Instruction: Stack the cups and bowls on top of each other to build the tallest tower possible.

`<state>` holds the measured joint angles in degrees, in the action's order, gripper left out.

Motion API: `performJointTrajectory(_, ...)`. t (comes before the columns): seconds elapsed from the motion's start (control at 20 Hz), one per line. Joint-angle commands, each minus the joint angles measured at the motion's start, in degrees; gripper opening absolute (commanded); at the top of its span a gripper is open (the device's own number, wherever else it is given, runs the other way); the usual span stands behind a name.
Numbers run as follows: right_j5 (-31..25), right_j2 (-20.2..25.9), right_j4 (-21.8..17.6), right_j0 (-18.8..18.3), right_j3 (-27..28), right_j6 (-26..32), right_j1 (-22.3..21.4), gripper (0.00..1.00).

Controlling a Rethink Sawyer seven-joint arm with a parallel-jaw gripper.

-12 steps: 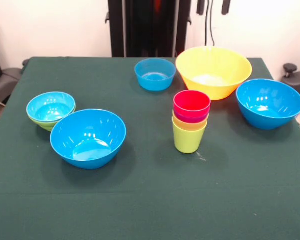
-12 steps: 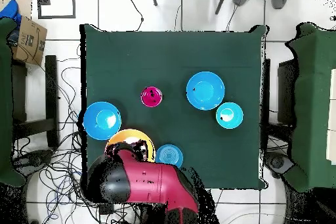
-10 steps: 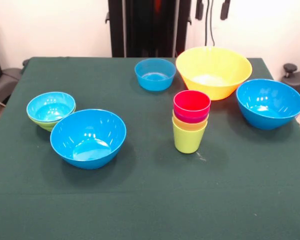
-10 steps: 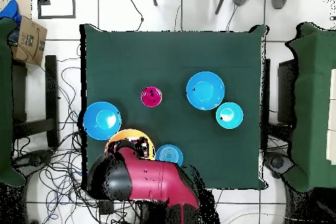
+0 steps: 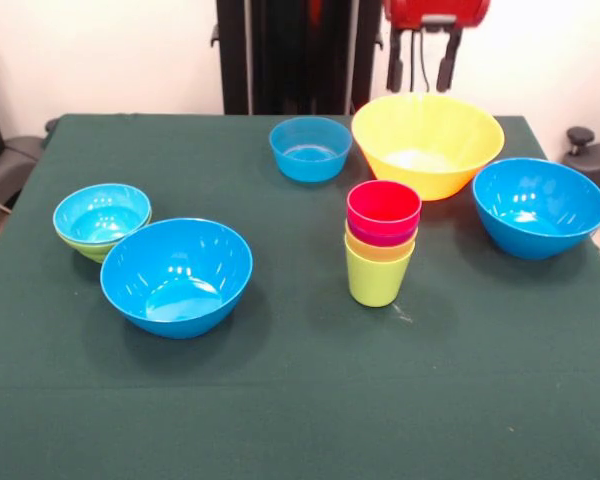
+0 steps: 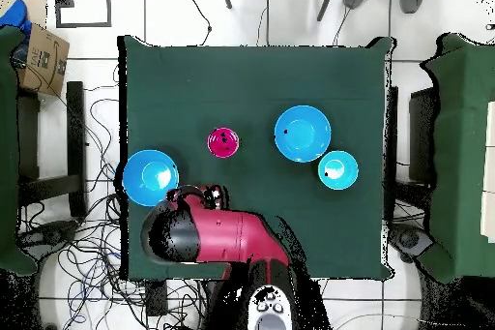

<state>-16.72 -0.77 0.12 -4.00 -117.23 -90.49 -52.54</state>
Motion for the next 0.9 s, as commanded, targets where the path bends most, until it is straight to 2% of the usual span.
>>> performJointTrajectory(0.05, 2.3, 0.7, -0.9, -0.5, 5.5, -8.4, 7.3, 1.00)
performJointTrajectory(0.15, 2.3, -0.6, -0.6, 0.0, 5.8, -9.4, 7.8, 1.00)
performJointTrajectory(0.35, 0.2, -5.0, -0.7, 2.0, 9.7, -10.7, 10.4, 1.00)
performJointTrajectory(0.9, -0.6, -6.7, -1.4, 0.6, 11.7, -8.5, 10.7, 1.00)
